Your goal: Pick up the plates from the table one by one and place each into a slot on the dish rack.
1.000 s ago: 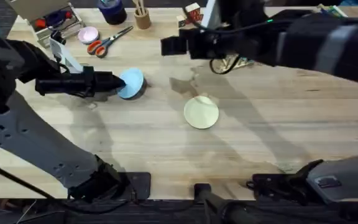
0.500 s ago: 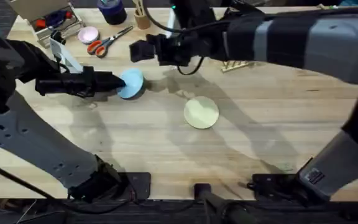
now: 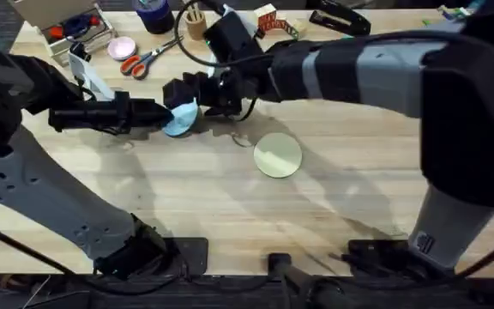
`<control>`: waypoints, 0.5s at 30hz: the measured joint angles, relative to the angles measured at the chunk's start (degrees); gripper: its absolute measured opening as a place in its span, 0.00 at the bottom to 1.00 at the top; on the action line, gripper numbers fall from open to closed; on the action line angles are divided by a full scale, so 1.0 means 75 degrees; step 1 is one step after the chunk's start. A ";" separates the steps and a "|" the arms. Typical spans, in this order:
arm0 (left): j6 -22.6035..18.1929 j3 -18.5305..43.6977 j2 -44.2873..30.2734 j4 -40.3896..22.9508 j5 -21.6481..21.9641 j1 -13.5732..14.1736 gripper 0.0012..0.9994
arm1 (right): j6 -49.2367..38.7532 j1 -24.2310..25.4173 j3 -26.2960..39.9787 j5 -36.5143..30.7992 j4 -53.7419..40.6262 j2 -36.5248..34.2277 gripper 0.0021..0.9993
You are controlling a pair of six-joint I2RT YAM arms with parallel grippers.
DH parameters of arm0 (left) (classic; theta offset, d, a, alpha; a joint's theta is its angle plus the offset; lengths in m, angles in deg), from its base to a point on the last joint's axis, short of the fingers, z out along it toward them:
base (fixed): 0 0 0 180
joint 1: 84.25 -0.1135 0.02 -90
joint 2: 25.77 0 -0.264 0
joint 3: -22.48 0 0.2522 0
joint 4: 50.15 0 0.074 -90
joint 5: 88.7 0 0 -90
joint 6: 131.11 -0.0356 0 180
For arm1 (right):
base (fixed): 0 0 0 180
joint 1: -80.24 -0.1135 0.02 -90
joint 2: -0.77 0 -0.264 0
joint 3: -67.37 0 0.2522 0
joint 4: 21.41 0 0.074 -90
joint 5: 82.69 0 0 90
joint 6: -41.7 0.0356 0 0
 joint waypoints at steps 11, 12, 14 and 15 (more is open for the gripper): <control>-0.0003 0.0000 0.0000 -0.0003 0.0000 0.0000 0.04 | 0.0440 -0.0243 0.0184 -0.0008 0.0270 -0.0198 0.62; -0.0002 0.0000 0.0000 -0.0003 0.0000 0.0000 0.04 | 0.0481 -0.0239 0.0184 -0.0017 0.0292 -0.0221 0.60; -0.0002 0.0000 0.0000 -0.0001 -0.0005 0.0000 0.04 | 0.0529 -0.0214 0.0184 -0.0042 0.0414 -0.0327 0.47; -0.0003 0.0000 0.0000 0.0003 -0.0006 -0.0006 0.04 | 0.0555 -0.0198 0.0184 -0.0068 0.0497 -0.0402 0.39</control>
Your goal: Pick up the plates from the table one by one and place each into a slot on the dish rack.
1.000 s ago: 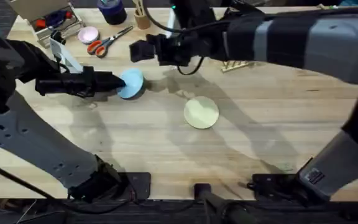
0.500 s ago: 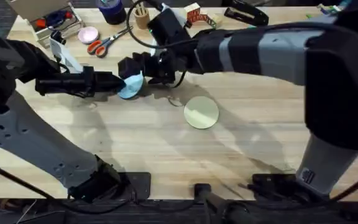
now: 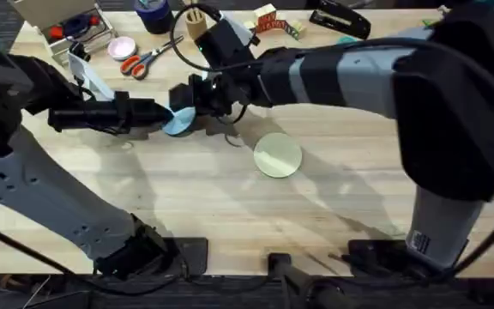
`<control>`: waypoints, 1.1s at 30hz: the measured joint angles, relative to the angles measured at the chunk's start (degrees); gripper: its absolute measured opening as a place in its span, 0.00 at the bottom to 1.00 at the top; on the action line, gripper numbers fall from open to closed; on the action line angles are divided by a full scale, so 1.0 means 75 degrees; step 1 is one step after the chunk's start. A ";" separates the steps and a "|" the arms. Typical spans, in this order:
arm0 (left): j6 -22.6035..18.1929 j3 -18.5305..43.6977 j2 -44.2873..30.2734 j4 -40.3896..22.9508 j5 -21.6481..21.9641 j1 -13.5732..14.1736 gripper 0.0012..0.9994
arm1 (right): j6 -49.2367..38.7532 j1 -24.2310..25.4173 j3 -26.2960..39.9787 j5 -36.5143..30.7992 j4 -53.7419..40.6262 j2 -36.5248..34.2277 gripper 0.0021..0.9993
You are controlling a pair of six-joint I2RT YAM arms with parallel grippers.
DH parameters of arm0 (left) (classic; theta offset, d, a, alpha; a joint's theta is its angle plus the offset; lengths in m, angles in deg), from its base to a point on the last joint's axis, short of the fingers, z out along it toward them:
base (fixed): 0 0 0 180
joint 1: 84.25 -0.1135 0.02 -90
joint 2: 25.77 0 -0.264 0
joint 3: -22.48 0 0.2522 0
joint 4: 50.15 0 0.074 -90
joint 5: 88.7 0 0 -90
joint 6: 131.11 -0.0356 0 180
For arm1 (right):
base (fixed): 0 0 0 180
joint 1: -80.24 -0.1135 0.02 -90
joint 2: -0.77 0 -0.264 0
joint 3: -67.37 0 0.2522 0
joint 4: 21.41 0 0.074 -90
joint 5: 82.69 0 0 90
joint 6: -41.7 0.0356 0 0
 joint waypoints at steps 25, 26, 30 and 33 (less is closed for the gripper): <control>0.0009 -0.0003 0.0582 -0.0154 0.0271 0.0023 0.04 | -0.1135 0.0404 0.0079 0.0193 -0.0396 0.0195 0.03; 0.0030 -0.0009 0.0808 -0.0154 0.0320 0.0045 0.04 | -0.1308 0.0510 0.0079 0.0161 -0.0585 0.0346 0.03; 0.0370 -0.0009 0.2729 -0.0102 0.0912 0.0553 0.04 | -0.2361 0.1188 0.0079 0.0053 -0.1899 0.1392 0.03; 0.0688 -0.0009 0.3564 -0.0093 0.1319 0.1169 0.04 | -0.2850 0.1501 0.0079 -0.0045 -0.2573 0.1922 0.03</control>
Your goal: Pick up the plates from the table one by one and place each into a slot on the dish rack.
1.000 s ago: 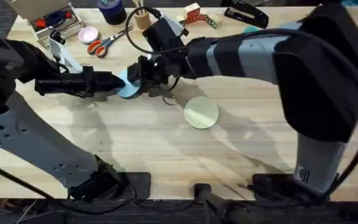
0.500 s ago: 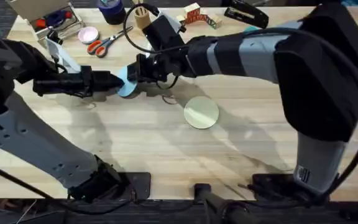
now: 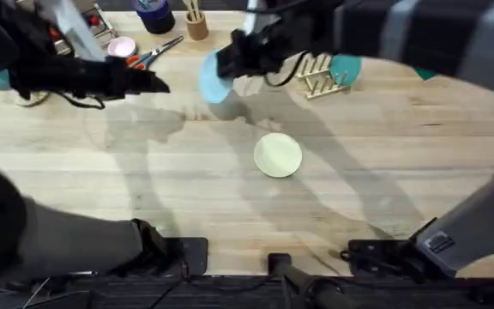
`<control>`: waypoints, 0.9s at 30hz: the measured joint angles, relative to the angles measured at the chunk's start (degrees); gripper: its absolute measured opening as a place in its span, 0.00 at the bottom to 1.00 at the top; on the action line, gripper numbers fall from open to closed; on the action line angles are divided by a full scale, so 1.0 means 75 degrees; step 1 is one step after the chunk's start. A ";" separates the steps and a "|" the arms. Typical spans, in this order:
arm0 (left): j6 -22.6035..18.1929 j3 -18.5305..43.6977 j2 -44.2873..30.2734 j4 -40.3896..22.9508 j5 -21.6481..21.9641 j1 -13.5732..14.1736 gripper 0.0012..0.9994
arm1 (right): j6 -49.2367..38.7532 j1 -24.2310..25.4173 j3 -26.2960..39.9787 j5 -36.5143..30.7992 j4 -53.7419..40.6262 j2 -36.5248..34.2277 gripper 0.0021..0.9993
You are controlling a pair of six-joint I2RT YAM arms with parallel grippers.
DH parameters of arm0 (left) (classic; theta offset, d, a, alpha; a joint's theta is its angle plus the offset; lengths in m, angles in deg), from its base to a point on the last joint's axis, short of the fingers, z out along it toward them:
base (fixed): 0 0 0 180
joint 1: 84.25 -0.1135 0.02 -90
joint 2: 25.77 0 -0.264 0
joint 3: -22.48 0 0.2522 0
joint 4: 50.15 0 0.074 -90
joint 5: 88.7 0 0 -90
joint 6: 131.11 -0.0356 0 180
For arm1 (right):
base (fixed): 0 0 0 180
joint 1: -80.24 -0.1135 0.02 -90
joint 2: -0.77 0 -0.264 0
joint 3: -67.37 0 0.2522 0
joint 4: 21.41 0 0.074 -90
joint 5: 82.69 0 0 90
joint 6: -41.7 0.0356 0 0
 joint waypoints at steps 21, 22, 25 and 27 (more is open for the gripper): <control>0.1523 0.0000 0.3773 -0.0118 0.3197 0.4532 0.04 | -0.3274 0.1730 0.1496 -0.1715 -0.5924 0.2178 0.03; 0.1524 0.0000 0.3853 -0.0120 0.3249 0.4696 0.04 | -0.3372 0.1730 0.1663 -0.1910 -0.6081 0.2178 0.03; 0.1525 0.0000 0.4068 -0.0120 0.3373 0.5169 0.04 | -0.3704 0.1738 0.2147 -0.2444 -0.6500 0.2178 0.03; 0.1526 0.0000 0.4158 -0.0124 0.3511 0.5411 0.04 | -0.3966 0.1777 0.2365 -0.2700 -0.6639 0.2178 0.03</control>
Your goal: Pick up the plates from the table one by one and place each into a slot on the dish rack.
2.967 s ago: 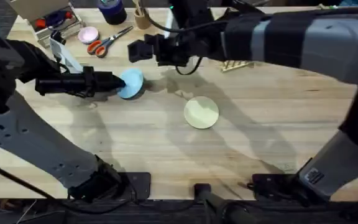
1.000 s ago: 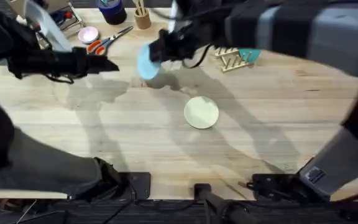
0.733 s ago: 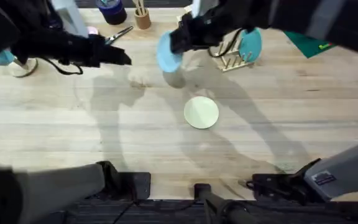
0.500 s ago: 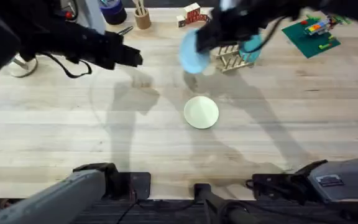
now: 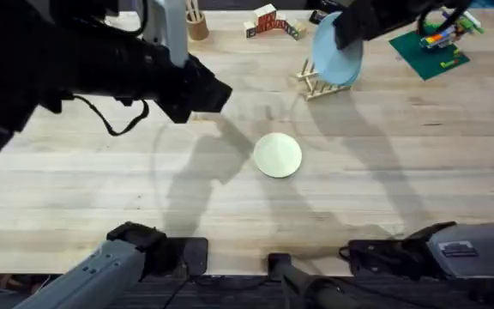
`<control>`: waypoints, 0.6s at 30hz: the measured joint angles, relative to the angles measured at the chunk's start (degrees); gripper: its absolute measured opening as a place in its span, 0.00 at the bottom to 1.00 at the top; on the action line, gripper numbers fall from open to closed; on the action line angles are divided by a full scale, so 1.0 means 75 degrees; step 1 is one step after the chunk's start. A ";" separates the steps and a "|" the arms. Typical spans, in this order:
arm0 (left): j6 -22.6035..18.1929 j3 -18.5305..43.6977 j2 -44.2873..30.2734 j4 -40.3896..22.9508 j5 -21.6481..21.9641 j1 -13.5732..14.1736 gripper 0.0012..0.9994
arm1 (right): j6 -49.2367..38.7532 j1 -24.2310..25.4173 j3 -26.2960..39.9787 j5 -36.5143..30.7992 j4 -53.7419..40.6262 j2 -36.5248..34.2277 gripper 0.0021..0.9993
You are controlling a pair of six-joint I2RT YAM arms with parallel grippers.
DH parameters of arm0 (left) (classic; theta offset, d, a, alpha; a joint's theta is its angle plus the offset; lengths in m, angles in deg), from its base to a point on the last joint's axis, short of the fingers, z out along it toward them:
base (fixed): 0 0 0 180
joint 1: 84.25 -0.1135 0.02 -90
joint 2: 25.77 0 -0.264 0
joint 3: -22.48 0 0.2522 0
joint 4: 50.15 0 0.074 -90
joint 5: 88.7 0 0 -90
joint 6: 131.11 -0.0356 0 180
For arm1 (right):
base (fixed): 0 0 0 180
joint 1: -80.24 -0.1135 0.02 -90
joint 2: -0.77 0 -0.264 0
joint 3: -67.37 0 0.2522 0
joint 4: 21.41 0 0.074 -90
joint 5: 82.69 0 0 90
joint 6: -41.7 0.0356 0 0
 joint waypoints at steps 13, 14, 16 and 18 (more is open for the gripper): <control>0.0053 0.0000 0.0030 0.0001 0.0541 0.0301 1.00 | -0.0705 0.0614 0.0237 -0.0591 -0.0113 0.0002 0.03; 0.0053 0.0000 0.0030 0.0001 0.0553 0.0301 1.00 | -0.0719 0.0623 0.0237 -0.0627 -0.0114 0.0001 0.03; 0.0053 0.0000 0.0030 0.0001 0.0567 0.0301 1.00 | -0.0763 0.0641 0.0237 -0.0703 -0.0110 0.0000 0.03; 0.0053 0.0000 0.0030 0.0001 0.0567 0.0301 1.00 | -0.0791 0.0649 0.0237 -0.0780 -0.0093 0.0000 0.03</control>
